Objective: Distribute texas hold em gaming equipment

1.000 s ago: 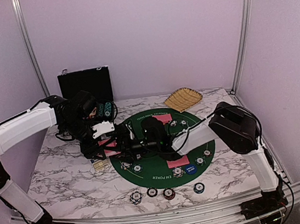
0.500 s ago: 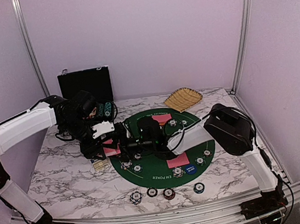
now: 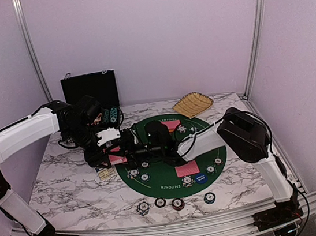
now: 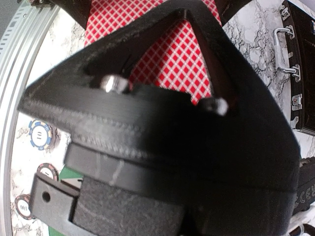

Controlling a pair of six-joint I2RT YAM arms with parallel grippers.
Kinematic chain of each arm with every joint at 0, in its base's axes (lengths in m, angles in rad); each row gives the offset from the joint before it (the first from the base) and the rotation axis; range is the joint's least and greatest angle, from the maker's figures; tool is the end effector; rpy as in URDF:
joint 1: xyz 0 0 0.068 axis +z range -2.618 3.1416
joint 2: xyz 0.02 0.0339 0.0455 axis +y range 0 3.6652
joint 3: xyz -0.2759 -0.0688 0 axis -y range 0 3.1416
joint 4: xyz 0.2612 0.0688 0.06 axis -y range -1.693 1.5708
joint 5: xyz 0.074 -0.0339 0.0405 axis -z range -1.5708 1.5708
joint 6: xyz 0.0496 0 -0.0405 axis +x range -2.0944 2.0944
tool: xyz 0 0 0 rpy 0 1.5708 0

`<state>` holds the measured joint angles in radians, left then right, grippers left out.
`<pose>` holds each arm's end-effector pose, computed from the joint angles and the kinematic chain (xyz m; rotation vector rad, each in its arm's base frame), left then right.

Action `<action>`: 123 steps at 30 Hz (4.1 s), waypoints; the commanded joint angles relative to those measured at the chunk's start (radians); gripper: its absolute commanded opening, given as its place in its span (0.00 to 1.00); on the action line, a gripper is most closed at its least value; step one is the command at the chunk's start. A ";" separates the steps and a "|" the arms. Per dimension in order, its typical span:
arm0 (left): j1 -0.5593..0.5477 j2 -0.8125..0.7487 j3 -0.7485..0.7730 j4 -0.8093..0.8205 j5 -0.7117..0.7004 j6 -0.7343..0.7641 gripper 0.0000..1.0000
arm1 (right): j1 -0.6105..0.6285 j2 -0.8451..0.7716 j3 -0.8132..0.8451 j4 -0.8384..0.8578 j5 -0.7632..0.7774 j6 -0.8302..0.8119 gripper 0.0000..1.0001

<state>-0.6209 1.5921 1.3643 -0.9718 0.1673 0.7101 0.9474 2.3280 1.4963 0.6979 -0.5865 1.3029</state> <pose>0.2705 -0.2036 0.2743 1.7361 2.1415 -0.2078 0.2953 0.4578 0.1460 -0.1795 2.2284 1.9868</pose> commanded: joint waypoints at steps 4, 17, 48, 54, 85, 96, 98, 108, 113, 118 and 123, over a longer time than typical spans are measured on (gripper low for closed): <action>-0.002 -0.039 0.029 -0.017 0.015 0.003 0.00 | -0.031 -0.074 -0.037 -0.159 0.005 -0.096 0.84; -0.002 -0.038 0.028 -0.017 0.009 0.003 0.00 | -0.038 -0.163 -0.050 -0.260 -0.015 -0.191 0.67; -0.001 -0.034 0.031 -0.016 0.007 0.002 0.00 | -0.058 -0.305 -0.070 -0.453 0.003 -0.310 0.40; 0.000 -0.033 0.033 -0.016 0.007 0.003 0.00 | -0.058 -0.320 -0.075 -0.458 0.002 -0.308 0.35; 0.000 -0.031 0.025 -0.016 -0.007 0.006 0.00 | -0.124 -0.416 -0.290 -0.207 -0.095 -0.136 0.00; 0.000 -0.036 0.023 -0.018 -0.012 0.006 0.00 | -0.266 -0.599 -0.504 -0.326 -0.132 -0.233 0.00; 0.000 -0.036 0.024 -0.019 -0.011 0.006 0.00 | -0.307 -0.636 -0.545 -0.395 -0.133 -0.284 0.00; 0.000 -0.030 0.032 -0.022 -0.007 0.006 0.00 | -0.429 -0.682 -0.653 -0.664 -0.055 -0.518 0.00; 0.000 -0.029 0.033 -0.025 -0.009 0.007 0.00 | -0.429 -0.631 -0.628 -0.755 0.019 -0.598 0.00; 0.000 -0.030 0.032 -0.028 -0.008 0.008 0.00 | -0.429 -0.606 -0.610 -0.822 0.087 -0.651 0.00; 0.000 -0.027 0.035 -0.028 -0.006 0.008 0.00 | -0.429 -0.602 -0.600 -0.871 0.137 -0.690 0.00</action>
<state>-0.6209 1.5887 1.3663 -0.9726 0.1558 0.7109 0.5224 1.7187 0.8474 -0.1070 -0.5205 0.6758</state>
